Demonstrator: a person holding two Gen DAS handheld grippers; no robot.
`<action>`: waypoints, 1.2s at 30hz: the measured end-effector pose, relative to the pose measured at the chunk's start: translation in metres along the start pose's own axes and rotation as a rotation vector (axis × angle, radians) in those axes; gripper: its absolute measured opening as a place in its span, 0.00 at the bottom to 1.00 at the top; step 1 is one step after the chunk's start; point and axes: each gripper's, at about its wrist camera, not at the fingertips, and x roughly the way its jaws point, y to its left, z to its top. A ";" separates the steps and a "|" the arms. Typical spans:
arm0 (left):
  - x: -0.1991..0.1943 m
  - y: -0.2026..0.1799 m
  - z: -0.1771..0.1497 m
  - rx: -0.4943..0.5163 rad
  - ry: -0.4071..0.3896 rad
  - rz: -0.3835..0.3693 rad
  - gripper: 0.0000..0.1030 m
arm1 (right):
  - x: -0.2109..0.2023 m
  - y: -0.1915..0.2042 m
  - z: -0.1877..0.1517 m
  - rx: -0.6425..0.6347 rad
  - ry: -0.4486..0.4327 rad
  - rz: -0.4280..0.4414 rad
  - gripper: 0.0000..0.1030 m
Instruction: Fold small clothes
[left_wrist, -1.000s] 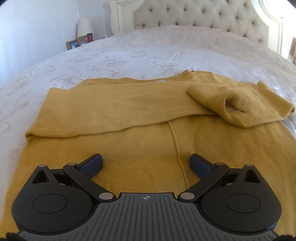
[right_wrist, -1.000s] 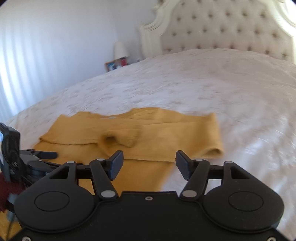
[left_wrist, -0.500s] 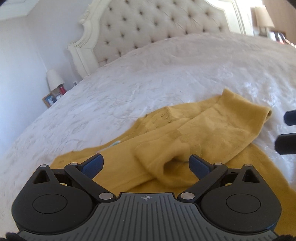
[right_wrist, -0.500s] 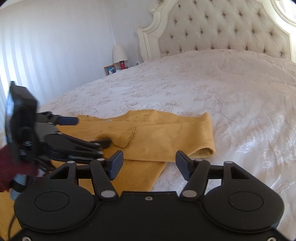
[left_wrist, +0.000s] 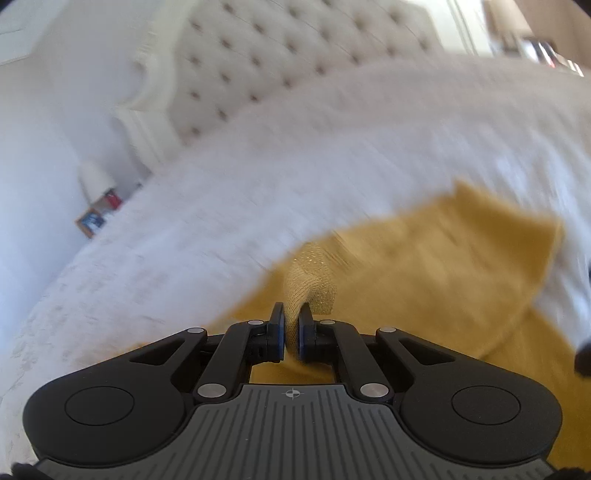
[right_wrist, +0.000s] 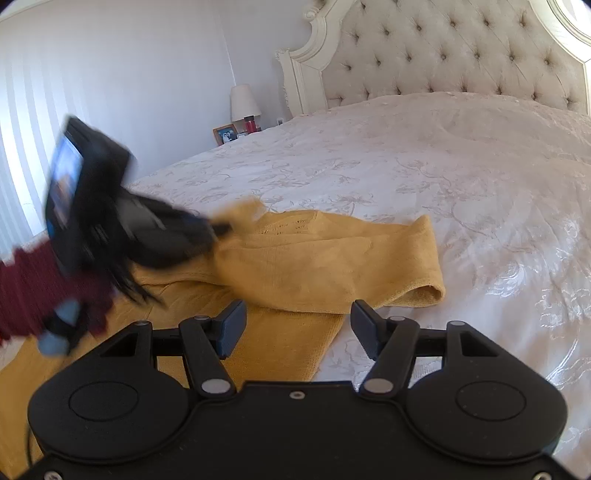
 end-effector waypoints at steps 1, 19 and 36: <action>-0.006 0.012 0.004 -0.022 -0.021 0.008 0.07 | 0.000 0.000 0.000 0.001 0.000 0.000 0.65; -0.013 0.163 -0.076 -0.334 0.129 0.155 0.17 | 0.019 0.028 -0.020 -0.061 0.108 0.055 0.65; -0.045 0.195 -0.136 -0.484 0.284 0.335 0.67 | 0.032 0.034 -0.034 -0.087 0.139 0.036 0.68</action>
